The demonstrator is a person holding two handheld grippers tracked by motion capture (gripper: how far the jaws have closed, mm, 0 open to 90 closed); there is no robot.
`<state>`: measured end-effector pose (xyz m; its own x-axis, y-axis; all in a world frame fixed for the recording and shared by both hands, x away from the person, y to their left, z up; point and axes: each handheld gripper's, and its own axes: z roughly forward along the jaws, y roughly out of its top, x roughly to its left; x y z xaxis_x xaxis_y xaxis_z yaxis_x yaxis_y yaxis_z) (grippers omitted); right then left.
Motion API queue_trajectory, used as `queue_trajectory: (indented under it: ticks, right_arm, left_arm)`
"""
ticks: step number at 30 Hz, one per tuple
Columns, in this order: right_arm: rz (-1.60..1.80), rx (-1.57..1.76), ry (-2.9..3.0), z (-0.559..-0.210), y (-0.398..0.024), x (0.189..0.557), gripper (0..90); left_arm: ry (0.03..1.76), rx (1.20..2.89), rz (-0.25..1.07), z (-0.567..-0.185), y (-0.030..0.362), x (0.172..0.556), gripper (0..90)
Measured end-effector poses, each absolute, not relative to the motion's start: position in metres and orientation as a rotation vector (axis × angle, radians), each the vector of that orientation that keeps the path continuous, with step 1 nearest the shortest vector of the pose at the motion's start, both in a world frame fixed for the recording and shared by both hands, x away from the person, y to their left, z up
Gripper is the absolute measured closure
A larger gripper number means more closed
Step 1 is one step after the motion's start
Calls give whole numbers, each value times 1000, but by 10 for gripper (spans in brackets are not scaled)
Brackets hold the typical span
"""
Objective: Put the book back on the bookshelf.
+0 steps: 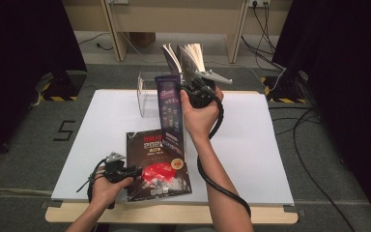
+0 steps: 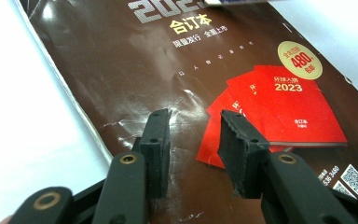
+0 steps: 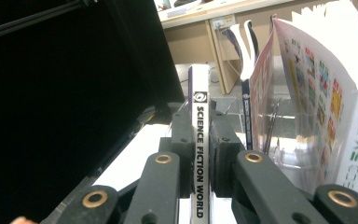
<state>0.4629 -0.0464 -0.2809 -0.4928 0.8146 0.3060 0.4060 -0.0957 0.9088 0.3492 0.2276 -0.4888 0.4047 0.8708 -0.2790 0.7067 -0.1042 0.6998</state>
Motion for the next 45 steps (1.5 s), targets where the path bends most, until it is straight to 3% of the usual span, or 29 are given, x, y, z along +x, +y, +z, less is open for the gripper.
queue_trajectory:
  ticks: [45]
  right_arm:
    - [1540, 1273, 1671, -273, -13, 514, 833]
  left_arm:
    - [1346, 1861, 240, -489, 228, 348, 626]
